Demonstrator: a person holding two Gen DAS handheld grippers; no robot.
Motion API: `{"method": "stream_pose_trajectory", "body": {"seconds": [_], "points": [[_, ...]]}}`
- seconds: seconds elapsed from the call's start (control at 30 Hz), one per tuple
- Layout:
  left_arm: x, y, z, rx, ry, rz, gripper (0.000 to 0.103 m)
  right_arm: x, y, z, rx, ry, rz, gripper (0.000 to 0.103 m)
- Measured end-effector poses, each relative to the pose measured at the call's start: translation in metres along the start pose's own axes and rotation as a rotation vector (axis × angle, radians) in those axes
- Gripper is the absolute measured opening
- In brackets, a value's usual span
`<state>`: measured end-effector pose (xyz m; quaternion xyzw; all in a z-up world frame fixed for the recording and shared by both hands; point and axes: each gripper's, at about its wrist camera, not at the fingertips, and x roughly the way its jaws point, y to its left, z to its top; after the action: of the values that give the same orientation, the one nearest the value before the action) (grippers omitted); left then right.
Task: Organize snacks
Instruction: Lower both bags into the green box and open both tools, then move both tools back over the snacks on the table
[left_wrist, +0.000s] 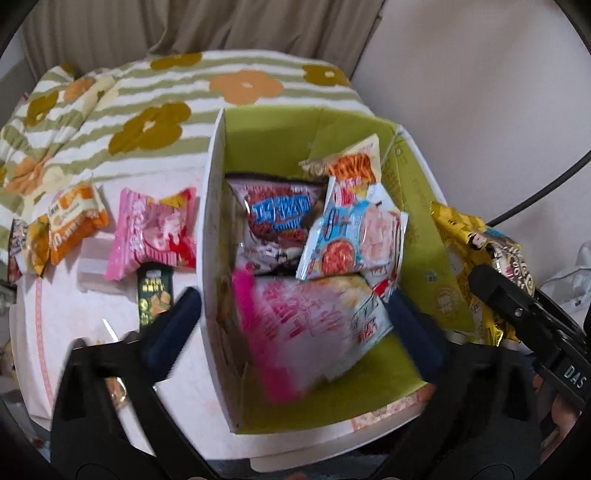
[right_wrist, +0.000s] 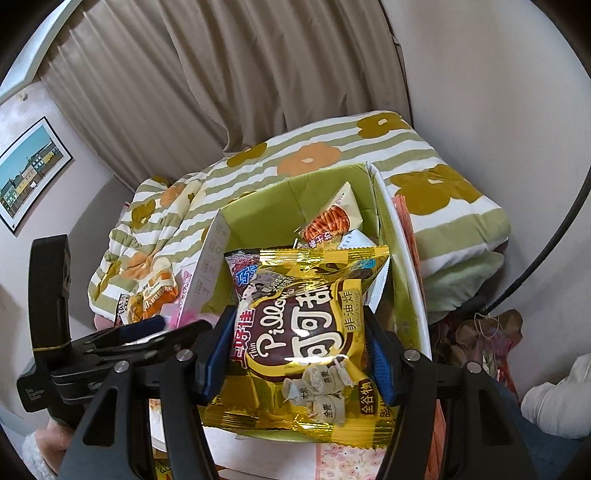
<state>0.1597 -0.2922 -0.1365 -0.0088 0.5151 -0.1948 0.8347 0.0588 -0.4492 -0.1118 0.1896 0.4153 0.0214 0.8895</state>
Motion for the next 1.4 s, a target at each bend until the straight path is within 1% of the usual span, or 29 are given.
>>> {"method": "stream_pose_trajectory", "body": {"seconds": [0.1, 0.17, 0.3, 0.43, 0.53, 0.6, 0.67, 0.7, 0.77, 0.87, 0.97, 1.1, 1.23, 1.4], "points": [[-0.006, 0.003, 0.0, 0.042, -0.015, 0.049, 0.103, 0.0, -0.006, 0.0, -0.003, -0.006, -0.009, 0.059], [-0.011, 0.008, 0.0, 0.059, -0.017, 0.042, 0.103, 0.001, -0.007, -0.003, 0.005, -0.006, -0.013, 0.059], [-0.022, 0.018, 0.0, 0.056, -0.044, 0.041, 0.103, 0.008, -0.012, -0.007, 0.022, 0.008, -0.014, 0.059], [-0.03, 0.024, 0.003, 0.065, -0.065, 0.025, 0.103, 0.015, -0.011, -0.008, 0.022, 0.021, -0.03, 0.059], [-0.034, 0.027, 0.005, 0.077, -0.08, 0.037, 0.103, 0.023, -0.009, -0.008, 0.024, 0.041, -0.044, 0.06], [-0.037, 0.031, 0.006, 0.081, -0.085, 0.037, 0.103, 0.027, -0.008, -0.01, 0.031, 0.039, -0.07, 0.071], [-0.039, 0.034, 0.005, 0.081, -0.086, 0.038, 0.103, 0.027, -0.008, -0.012, 0.036, 0.018, -0.095, 0.1], [-0.039, 0.036, 0.003, 0.081, -0.085, 0.038, 0.103, 0.025, -0.008, -0.014, 0.037, -0.003, -0.099, 0.103], [-0.04, 0.039, 0.001, 0.078, -0.084, 0.038, 0.103, 0.023, -0.009, -0.017, 0.026, -0.013, -0.099, 0.103], [-0.04, 0.042, -0.003, 0.076, -0.08, 0.036, 0.103, 0.022, -0.006, -0.02, 0.011, 0.003, -0.104, 0.103], [-0.041, 0.044, -0.006, 0.074, -0.075, 0.031, 0.103, 0.02, -0.003, -0.023, 0.009, -0.001, -0.09, 0.103], [-0.047, 0.046, -0.008, 0.067, -0.09, 0.03, 0.103, 0.017, 0.003, -0.024, -0.001, 0.001, -0.067, 0.103], [-0.059, 0.053, -0.011, 0.032, -0.113, 0.027, 0.103, 0.016, 0.014, -0.021, -0.029, 0.022, -0.044, 0.103], [-0.073, 0.065, -0.016, -0.017, -0.116, 0.05, 0.103, 0.016, 0.029, -0.016, -0.072, 0.037, 0.016, 0.103]]}}
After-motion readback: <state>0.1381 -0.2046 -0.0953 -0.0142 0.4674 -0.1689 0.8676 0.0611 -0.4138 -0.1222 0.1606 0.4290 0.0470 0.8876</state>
